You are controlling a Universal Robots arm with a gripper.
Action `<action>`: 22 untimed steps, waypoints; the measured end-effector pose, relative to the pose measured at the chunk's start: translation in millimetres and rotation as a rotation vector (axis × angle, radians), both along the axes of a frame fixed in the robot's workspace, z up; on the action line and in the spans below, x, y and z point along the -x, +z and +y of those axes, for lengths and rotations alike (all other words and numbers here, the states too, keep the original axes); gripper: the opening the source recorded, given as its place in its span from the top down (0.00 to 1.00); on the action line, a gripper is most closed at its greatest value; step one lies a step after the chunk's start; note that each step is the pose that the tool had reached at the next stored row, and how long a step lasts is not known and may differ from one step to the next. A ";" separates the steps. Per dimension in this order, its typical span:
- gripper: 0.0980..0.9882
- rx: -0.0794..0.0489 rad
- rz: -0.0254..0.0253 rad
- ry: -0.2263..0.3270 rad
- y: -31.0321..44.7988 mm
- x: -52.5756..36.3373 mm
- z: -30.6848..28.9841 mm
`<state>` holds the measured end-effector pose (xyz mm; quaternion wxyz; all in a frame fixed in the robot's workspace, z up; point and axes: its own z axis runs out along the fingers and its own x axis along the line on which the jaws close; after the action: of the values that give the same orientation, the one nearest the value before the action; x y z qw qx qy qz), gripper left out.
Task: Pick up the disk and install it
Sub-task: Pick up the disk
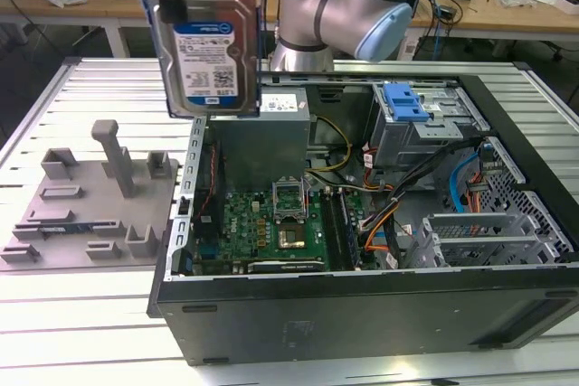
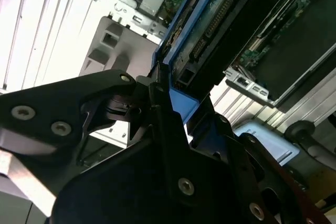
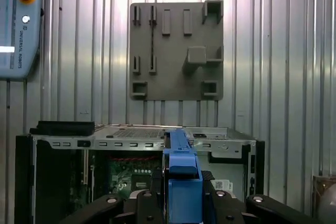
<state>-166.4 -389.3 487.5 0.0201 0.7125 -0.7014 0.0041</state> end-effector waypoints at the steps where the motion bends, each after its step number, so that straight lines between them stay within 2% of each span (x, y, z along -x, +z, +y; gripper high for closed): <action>1: 0.70 0.000 -0.0001 0.000 0.0 -6.2 -2.5; 5: 0.70 0.000 -0.0002 0.000 -0.1 -23.1 -9.4; 9: 0.70 0.000 -0.0001 0.000 -0.1 -34.9 -16.7; 14: 0.70 0.000 -0.0001 0.000 -0.1 -41.7 -27.1; 18: 0.70 0.000 -0.0001 0.000 -0.1 -57.4 -45.9; 22: 0.70 0.000 -0.0001 0.000 -0.1 -73.5 -57.4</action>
<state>-92.9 -446.8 487.5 0.0200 0.7125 -0.7014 0.0041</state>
